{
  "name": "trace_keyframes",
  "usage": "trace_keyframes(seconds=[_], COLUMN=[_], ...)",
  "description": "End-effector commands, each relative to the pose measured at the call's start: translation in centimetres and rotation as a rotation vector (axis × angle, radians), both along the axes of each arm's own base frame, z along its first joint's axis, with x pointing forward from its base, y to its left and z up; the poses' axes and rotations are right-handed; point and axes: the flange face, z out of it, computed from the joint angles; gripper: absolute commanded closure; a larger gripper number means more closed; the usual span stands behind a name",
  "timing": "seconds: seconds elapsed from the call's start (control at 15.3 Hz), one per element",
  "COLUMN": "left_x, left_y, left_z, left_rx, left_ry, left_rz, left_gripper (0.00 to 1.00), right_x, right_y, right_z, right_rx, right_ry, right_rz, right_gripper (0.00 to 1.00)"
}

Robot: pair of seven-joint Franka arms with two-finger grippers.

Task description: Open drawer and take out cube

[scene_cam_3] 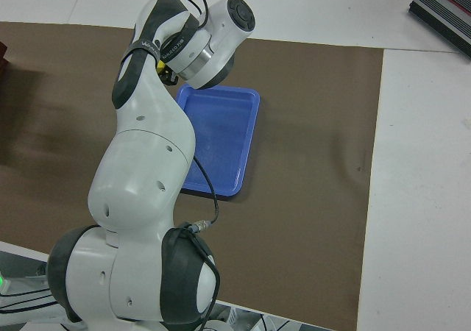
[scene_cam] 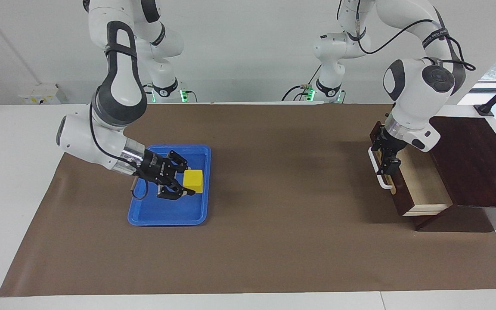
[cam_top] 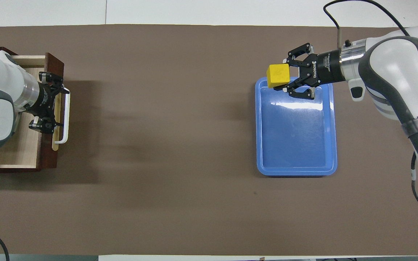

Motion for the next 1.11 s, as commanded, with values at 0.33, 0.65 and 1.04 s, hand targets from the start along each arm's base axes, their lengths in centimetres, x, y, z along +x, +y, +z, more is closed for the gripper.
trace_keyframes(seconds=[0.33,0.65,1.04], left_x=[-0.8,-0.3,-0.5], left_y=[4.7,9.2,14.8], left_z=[0.0,0.4,0.7], left_rx=[0.036,0.072,0.085], left_ry=[-0.036,-0.078,-0.101], left_rz=[-0.014,-0.011,-0.046], left_gripper=[0.00,0.00,0.00], right_x=[-8.7,-12.4,-14.3], right_y=[-8.1,-9.1,-10.9], right_z=[-7.2,-10.4,-12.4], right_rx=[-0.095,-0.113,-0.100], right_ry=[-0.104,-0.071,-0.047], right_rz=[0.141,0.138,0.139], right_gripper=[1.00,1.00,1.00])
